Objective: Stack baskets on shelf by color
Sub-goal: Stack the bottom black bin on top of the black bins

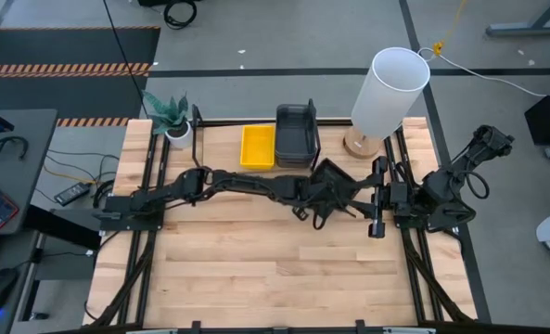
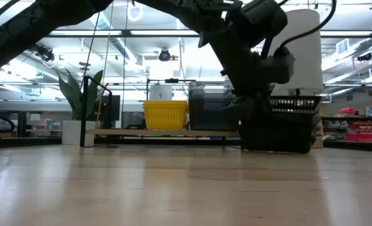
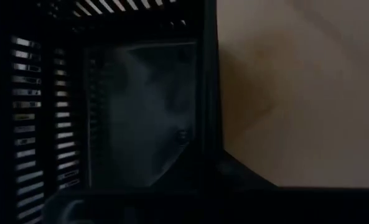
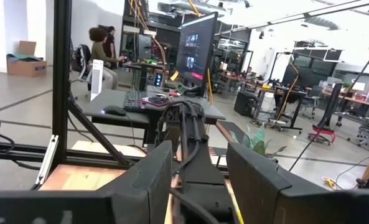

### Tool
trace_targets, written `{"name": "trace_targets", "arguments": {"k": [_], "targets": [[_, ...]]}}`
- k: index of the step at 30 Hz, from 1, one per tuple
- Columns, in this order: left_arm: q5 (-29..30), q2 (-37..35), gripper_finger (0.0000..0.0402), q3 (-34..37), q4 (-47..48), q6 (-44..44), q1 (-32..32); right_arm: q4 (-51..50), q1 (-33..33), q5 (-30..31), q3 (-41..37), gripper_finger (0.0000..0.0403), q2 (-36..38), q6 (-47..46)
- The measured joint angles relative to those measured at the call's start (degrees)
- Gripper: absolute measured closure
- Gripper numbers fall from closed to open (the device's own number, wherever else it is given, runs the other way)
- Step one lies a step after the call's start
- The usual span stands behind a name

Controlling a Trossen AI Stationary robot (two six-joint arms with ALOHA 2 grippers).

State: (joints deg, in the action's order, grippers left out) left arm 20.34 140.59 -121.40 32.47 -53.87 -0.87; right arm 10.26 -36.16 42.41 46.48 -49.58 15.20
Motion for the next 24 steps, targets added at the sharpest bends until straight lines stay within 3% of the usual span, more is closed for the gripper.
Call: {"name": "trace_targets", "arguments": {"k": [5,10,19,24], "targets": [[-3.1,0.0,0.0393,0.0,0.6,2.5,-1.2,0.0,0.0,0.0,0.0,0.0245,0.0,0.0],[-2.4,0.0,0.0377,0.0,0.5,7.0,-1.3,0.0,0.0,0.0,0.0,0.0245,0.0,0.0],[-2.2,0.0,0.0302,-1.9,1.9,9.9,-1.3,0.0,0.0,0.0,0.0,0.0245,0.0,0.0],[-5.0,0.0,0.0263,-5.4,6.7,13.0,-1.3,0.0,0.0,0.0,0.0,0.0245,0.0,0.0]]}}
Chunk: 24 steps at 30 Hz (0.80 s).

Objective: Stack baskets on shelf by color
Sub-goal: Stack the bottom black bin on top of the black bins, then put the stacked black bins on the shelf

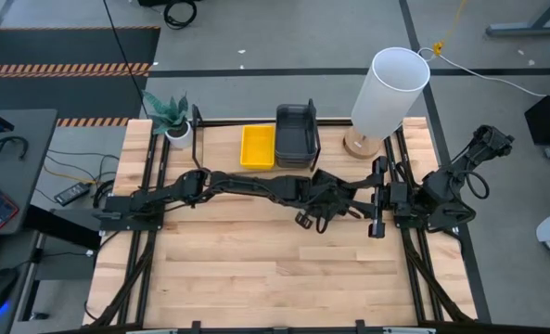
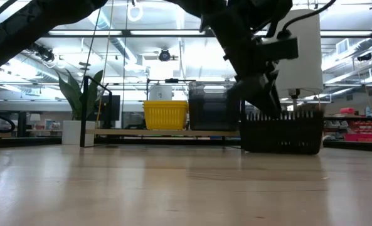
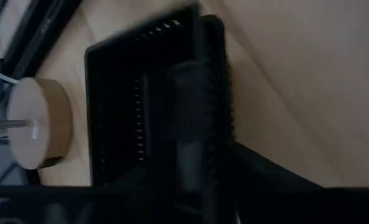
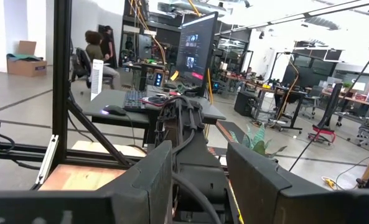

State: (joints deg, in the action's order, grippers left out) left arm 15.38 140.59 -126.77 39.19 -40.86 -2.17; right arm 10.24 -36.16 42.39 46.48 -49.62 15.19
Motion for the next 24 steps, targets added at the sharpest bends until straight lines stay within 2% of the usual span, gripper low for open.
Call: {"name": "trace_targets", "arguments": {"k": [5,10,14,19,24], "targets": [[-4.1,0.0,0.0245,-0.9,1.5,4.9,0.1,0.0,0.0,0.0,0.0,0.0245,0.0,0.0],[-7.7,0.0,0.0254,-0.6,2.6,8.4,0.2,0.1,0.0,0.0,0.0,0.0245,0.0,0.0],[-5.9,0.0,0.0259,2.8,-1.2,8.3,0.2,0.3,0.0,0.0,0.0,0.0245,0.0,0.0],[-2.4,0.0,0.0268,4.3,-1.7,3.1,0.2,0.3,0.0,0.0,0.0,0.0245,0.0,0.0],[-2.5,0.0,0.0316,4.4,2.6,-0.1,0.2,0.4,0.0,0.0,0.0,0.0245,-0.3,0.0]]}}
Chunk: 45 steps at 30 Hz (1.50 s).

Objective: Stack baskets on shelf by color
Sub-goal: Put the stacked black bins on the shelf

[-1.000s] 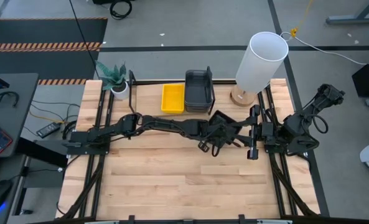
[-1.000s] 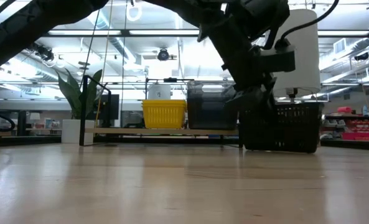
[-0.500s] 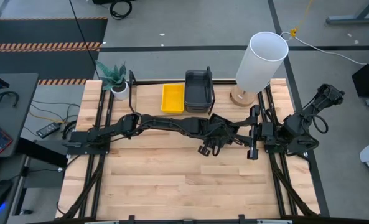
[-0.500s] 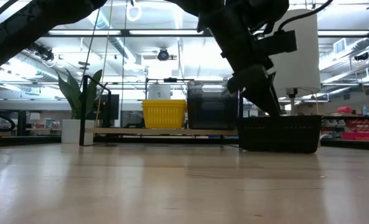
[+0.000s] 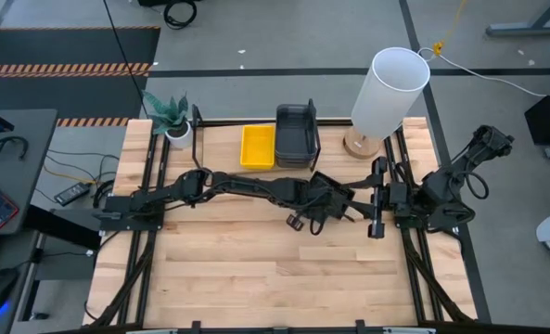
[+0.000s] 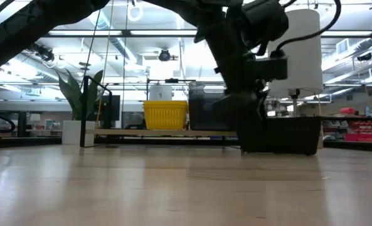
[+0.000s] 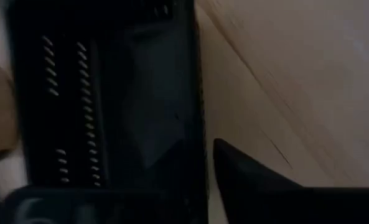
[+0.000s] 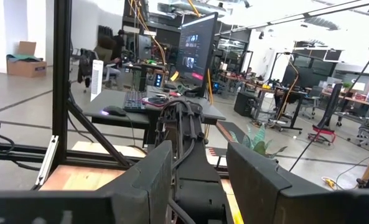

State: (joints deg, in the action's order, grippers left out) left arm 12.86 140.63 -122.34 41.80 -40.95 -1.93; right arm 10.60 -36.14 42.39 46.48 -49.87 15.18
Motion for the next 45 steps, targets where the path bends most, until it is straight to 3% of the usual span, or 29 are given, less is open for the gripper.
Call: {"name": "trace_targets", "arguments": {"k": [4,8,13,17,34,37,42,45], "targets": [[0.0,0.0,0.0382,-0.1,6.7,-1.8,-0.6,0.1,0.0,0.0,0.0,0.0245,-0.6,0.1],[-1.7,-1.1,0.0382,-0.2,16.3,-1.9,-1.8,0.4,0.1,0.0,0.0,0.0245,-0.7,0.3],[-10.6,-3.8,0.0382,-0.1,29.4,-2.2,-3.7,0.5,0.1,0.0,0.0,0.0245,-0.7,0.1],[-12.6,-5.2,0.0382,-0.1,36.2,-0.1,-5.0,0.1,0.0,0.0,0.0,0.0245,-0.7,-1.1],[-8.5,-8.0,0.0382,1.0,41.4,7.6,-15.5,-1.3,-2.1,0.0,0.0,0.0245,-0.8,-4.8],[-6.1,-13.5,0.0382,8.8,39.5,10.8,-16.9,-1.2,-2.1,0.0,0.0,0.0245,-1.2,-5.1],[0.8,-28.0,0.0382,30.7,23.5,13.4,-19.1,1.6,-1.9,0.0,0.0,0.0245,-1.9,-3.0],[2.2,-35.4,0.0382,41.2,19.7,13.3,-19.9,2.5,-1.6,0.0,0.0,0.0245,-2.0,-1.9]]}}
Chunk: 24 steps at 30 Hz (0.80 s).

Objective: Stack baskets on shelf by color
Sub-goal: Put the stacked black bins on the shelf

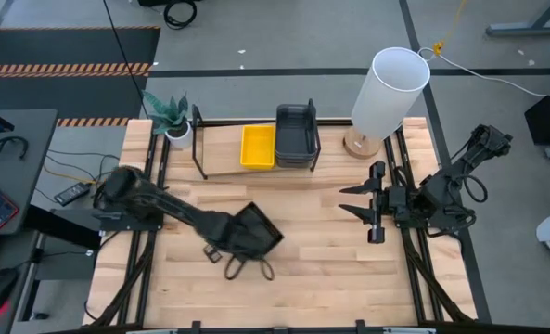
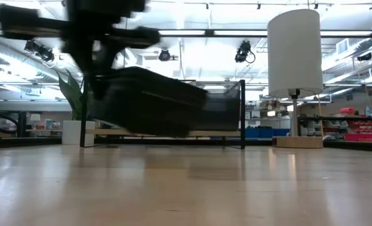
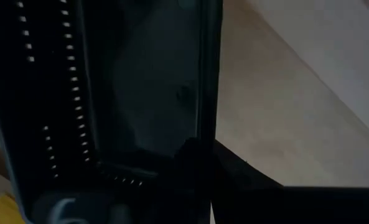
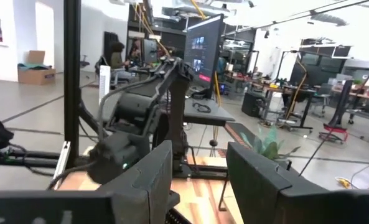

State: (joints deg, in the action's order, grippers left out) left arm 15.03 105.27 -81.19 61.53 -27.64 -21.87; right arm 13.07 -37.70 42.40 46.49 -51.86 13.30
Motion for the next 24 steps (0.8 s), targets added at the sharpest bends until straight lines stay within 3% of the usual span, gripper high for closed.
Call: {"name": "trace_targets", "arguments": {"k": [7,14,20,24], "targets": [[-2.0,-10.8,0.0382,14.2,-2.3,-5.0,0.2,1.8,0.3,0.0,0.0,0.0245,0.0,2.7],[-3.5,-12.8,0.0374,22.7,-3.3,-11.9,1.2,1.7,1.2,0.0,0.0,0.0245,-0.5,3.3],[-2.8,-12.8,0.0377,25.6,-4.9,-13.9,1.6,1.8,1.5,0.0,0.0,0.0245,-0.8,3.0],[-2.5,-12.8,0.0327,25.7,-4.9,-10.7,2.1,1.8,1.5,0.0,0.0,0.0245,-0.8,2.8]]}}
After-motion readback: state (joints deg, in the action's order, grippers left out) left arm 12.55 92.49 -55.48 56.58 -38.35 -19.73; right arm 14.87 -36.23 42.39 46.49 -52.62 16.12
